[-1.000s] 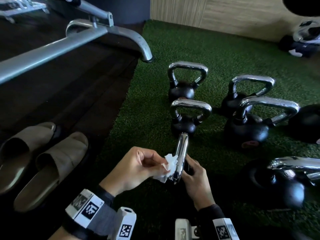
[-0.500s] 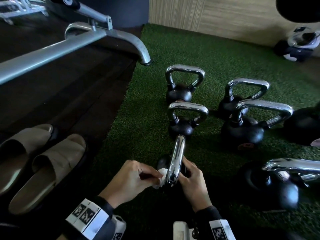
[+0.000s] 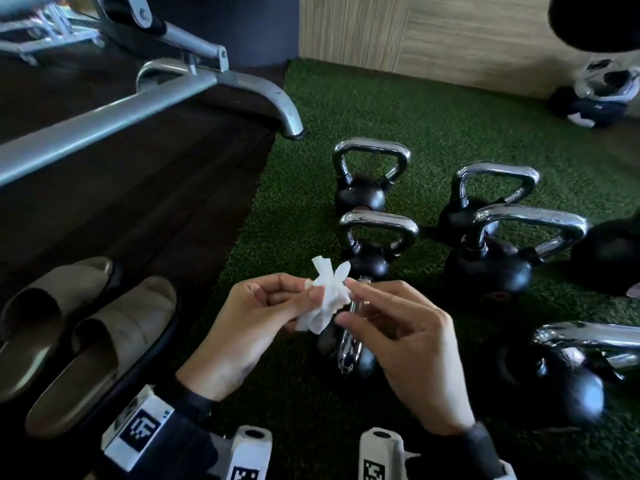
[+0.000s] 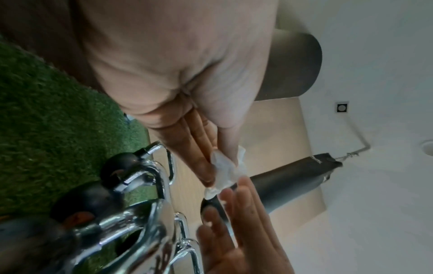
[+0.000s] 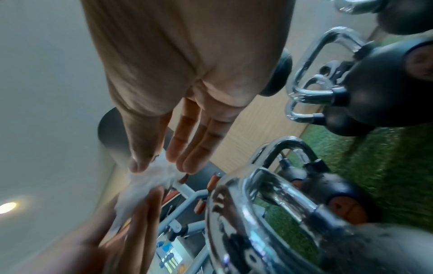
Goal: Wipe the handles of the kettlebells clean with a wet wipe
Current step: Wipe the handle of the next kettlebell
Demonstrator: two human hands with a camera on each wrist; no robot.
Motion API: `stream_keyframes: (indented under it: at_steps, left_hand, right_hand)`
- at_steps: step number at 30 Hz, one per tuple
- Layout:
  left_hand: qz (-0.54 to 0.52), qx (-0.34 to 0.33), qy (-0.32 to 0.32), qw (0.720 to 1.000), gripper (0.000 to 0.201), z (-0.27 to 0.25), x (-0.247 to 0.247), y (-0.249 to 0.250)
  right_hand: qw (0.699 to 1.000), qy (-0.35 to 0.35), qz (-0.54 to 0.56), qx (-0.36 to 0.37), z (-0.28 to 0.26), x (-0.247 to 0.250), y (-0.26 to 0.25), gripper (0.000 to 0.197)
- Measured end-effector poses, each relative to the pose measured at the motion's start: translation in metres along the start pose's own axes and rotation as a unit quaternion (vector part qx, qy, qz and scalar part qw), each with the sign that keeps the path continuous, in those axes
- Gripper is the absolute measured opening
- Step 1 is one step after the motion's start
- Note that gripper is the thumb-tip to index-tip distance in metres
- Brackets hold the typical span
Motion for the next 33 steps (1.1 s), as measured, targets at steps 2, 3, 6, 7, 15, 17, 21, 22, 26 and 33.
stream_keyframes:
  at_steps: [2, 3, 6, 7, 15, 17, 21, 22, 26, 33]
  left_hand:
    - [-0.001, -0.002, -0.025, 1.0, 0.019, 0.001, -0.01, 0.004]
    - [0.0, -0.004, -0.035, 0.999, 0.02, 0.001, -0.013, 0.005]
    - [0.014, 0.003, -0.067, 0.998, 0.027, -0.003, -0.022, 0.009]
    - [0.027, 0.008, -0.084, 0.996, 0.031, -0.005, -0.025, 0.01]
    - [0.221, -0.013, -0.128, 0.967, 0.047, 0.007, -0.009, -0.021]
    - [0.344, -0.003, -0.19, 0.919, 0.08, 0.013, 0.002, -0.054]
    - [0.47, -0.066, -0.298, 0.828, 0.132, 0.012, -0.018, -0.116]
    - [0.482, -0.094, -0.283, 0.824, 0.135, 0.011, -0.027, -0.122]
    - [0.465, -0.144, -0.138, 0.863, 0.116, 0.011, -0.04, -0.119]
    - [0.423, -0.159, -0.128, 0.883, 0.093, 0.01, -0.042, -0.105]
  right_hand:
    - [0.999, -0.011, -0.017, 0.025, 0.004, -0.008, -0.004, 0.041]
    - [0.999, -0.007, -0.029, 0.033, 0.005, -0.008, -0.004, 0.042]
    - [0.998, 0.023, -0.051, 0.033, 0.005, 0.001, -0.002, 0.038]
    - [0.998, 0.032, -0.053, 0.028, 0.005, 0.003, -0.001, 0.036]
    - [0.98, 0.154, -0.049, -0.115, 0.003, 0.035, 0.061, 0.016]
    - [0.97, 0.152, -0.052, -0.185, 0.0, 0.038, 0.09, 0.02]
    - [0.96, 0.079, -0.045, -0.265, -0.004, 0.013, 0.128, 0.014]
    - [0.96, 0.068, -0.047, -0.269, -0.004, 0.007, 0.131, 0.014]
    - [0.962, 0.066, -0.056, -0.257, 0.008, 0.003, 0.132, 0.014]
    - [0.973, 0.108, -0.007, -0.202, 0.026, -0.001, 0.137, 0.021]
Point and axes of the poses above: each hand's wrist, its own z-axis towards the middle knuckle, its own x-axis out of the back of the hand, y = z × x, the point moved 6 cm from there along z, towards the middle knuckle, and after that the axes turned 4 degrees about -x, right-handed, at the moved point
